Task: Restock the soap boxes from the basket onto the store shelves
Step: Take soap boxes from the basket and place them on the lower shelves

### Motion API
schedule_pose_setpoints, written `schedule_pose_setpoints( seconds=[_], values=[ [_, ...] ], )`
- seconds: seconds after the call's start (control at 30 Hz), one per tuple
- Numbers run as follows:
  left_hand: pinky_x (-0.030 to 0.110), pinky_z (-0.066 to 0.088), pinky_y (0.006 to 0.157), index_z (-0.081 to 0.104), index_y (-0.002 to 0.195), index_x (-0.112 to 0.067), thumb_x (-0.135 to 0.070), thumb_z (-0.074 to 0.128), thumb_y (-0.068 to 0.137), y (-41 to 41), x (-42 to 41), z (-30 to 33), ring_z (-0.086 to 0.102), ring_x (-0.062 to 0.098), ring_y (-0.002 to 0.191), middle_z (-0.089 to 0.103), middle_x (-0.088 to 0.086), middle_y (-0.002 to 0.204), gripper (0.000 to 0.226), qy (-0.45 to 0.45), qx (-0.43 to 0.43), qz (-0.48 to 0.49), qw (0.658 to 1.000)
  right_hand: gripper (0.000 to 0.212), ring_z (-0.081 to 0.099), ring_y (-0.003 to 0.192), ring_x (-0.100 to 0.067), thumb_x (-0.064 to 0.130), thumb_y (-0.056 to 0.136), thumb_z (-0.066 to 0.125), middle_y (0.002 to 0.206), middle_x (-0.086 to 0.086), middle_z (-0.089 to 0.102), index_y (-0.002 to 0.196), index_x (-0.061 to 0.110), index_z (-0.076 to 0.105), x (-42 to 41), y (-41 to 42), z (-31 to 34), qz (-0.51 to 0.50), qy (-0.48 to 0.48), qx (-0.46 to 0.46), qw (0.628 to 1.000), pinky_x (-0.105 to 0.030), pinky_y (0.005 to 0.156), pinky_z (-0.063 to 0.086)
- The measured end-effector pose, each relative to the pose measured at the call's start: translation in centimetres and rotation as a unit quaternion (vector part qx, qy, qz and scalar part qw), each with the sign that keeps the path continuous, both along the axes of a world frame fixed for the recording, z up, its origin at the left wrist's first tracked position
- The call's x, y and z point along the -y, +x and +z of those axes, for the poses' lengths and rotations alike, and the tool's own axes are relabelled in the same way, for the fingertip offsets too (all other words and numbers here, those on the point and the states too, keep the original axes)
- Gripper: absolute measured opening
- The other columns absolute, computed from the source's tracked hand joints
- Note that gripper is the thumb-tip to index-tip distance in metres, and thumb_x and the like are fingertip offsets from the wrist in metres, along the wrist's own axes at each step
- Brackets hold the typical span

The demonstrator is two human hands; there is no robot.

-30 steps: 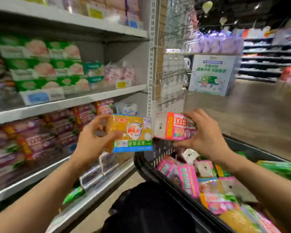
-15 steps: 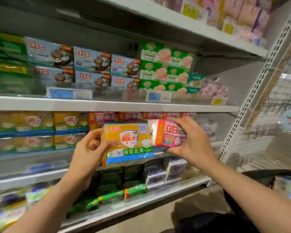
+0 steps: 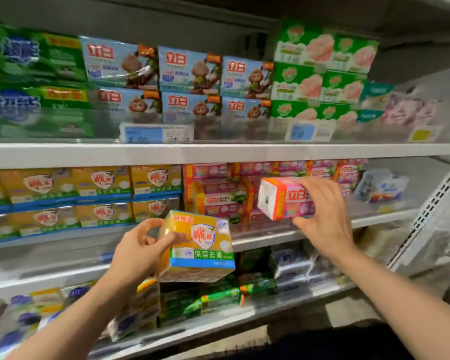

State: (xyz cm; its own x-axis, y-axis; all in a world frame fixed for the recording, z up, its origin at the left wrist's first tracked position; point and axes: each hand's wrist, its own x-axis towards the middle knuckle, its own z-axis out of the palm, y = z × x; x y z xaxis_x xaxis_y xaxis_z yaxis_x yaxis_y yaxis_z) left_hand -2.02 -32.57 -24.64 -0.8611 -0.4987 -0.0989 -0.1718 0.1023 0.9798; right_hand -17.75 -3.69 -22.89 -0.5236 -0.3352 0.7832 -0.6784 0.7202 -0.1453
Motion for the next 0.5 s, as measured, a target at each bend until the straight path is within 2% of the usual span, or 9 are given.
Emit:
schedule_pose_setpoints(
  seconds=[0.07, 0.13, 0.17, 0.23, 0.3, 0.4, 0.5],
  values=[
    [0.04, 0.052, 0.054, 0.066, 0.107, -0.022, -0.03, 0.079, 0.075, -0.7, -0.2, -0.3, 0.064, 0.02, 0.054, 0.071, 0.016, 0.08, 0.036, 0.03, -0.001, -0.007, 1.0, 0.069, 0.046, 0.113, -0.029, 0.01, 0.051, 0.069, 0.118, -0.012, 0.06, 0.119, 0.005, 0.058, 0.1, -0.8, 0.2, -0.012, -0.002, -0.009, 1.0, -0.033, 0.098, 0.034],
    [0.051, 0.056, 0.071, 0.066, 0.105, -0.019, -0.024, 0.074, 0.081, -1.4, -1.2, -0.4, 0.072, 0.03, 0.069, 0.074, 0.015, 0.084, 0.026, 0.066, -0.011, -0.022, 0.998, 0.071, 0.043, 0.116, -0.027, 0.001, 0.052, 0.074, 0.12, -0.012, 0.059, 0.121, 0.005, 0.058, -0.5, -1.5, -0.1, -0.042, -0.013, -0.004, 0.999, -0.03, 0.099, 0.032],
    [0.051, 0.055, 0.076, 0.066, 0.104, -0.018, -0.022, 0.072, 0.083, -1.6, -1.9, -0.3, 0.072, 0.031, 0.073, 0.075, 0.013, 0.083, 0.022, 0.083, -0.016, -0.029, 0.996, 0.073, 0.042, 0.118, -0.026, -0.003, 0.051, 0.076, 0.121, -0.012, 0.059, 0.121, 0.004, 0.058, -1.0, -1.9, -0.5, -0.061, -0.022, 0.0, 0.998, -0.029, 0.099, 0.031],
    [0.045, 0.055, 0.073, 0.066, 0.103, -0.016, -0.02, 0.069, 0.085, -2.3, -3.5, -0.5, 0.073, 0.027, 0.071, 0.075, 0.01, 0.08, 0.018, 0.108, -0.024, -0.04, 0.993, 0.073, 0.04, 0.119, -0.025, -0.004, 0.052, 0.077, 0.122, -0.012, 0.058, 0.122, 0.005, 0.057, -2.3, -2.7, -1.6, -0.104, -0.045, 0.012, 0.993, -0.031, 0.099, 0.032],
    [0.039, 0.055, 0.07, 0.066, 0.102, -0.014, -0.019, 0.068, 0.086, -3.1, -5.1, -0.6, 0.073, 0.024, 0.07, 0.075, 0.008, 0.079, 0.017, 0.124, -0.027, -0.052, 0.991, 0.07, 0.042, 0.118, -0.026, 0.0, 0.056, 0.078, 0.121, -0.01, 0.058, 0.121, 0.007, 0.056, -3.8, -3.6, -2.5, -0.153, -0.071, 0.034, 0.985, -0.036, 0.094, 0.04],
    [0.039, 0.056, 0.066, 0.067, 0.1, -0.015, -0.018, 0.069, 0.085, -4.7, -7.3, -1.1, 0.073, 0.028, 0.073, 0.075, 0.01, 0.084, 0.016, 0.146, -0.021, -0.055, 0.987, 0.066, 0.043, 0.116, -0.027, 0.005, 0.058, 0.081, 0.117, -0.008, 0.058, 0.119, 0.01, 0.056, -5.6, -5.2, -3.2, -0.186, -0.071, 0.069, 0.978, -0.037, 0.083, 0.044],
    [0.043, 0.054, 0.068, 0.068, 0.101, -0.015, -0.02, 0.07, 0.084, -6.2, -9.2, -1.5, 0.071, 0.036, 0.082, 0.074, 0.015, 0.094, 0.018, 0.164, -0.027, -0.055, 0.985, 0.068, 0.043, 0.118, -0.029, 0.008, 0.06, 0.084, 0.119, -0.011, 0.057, 0.122, 0.008, 0.054, -6.5, -6.6, -3.7, -0.183, -0.061, 0.094, 0.977, -0.038, 0.087, 0.042]
  ],
)
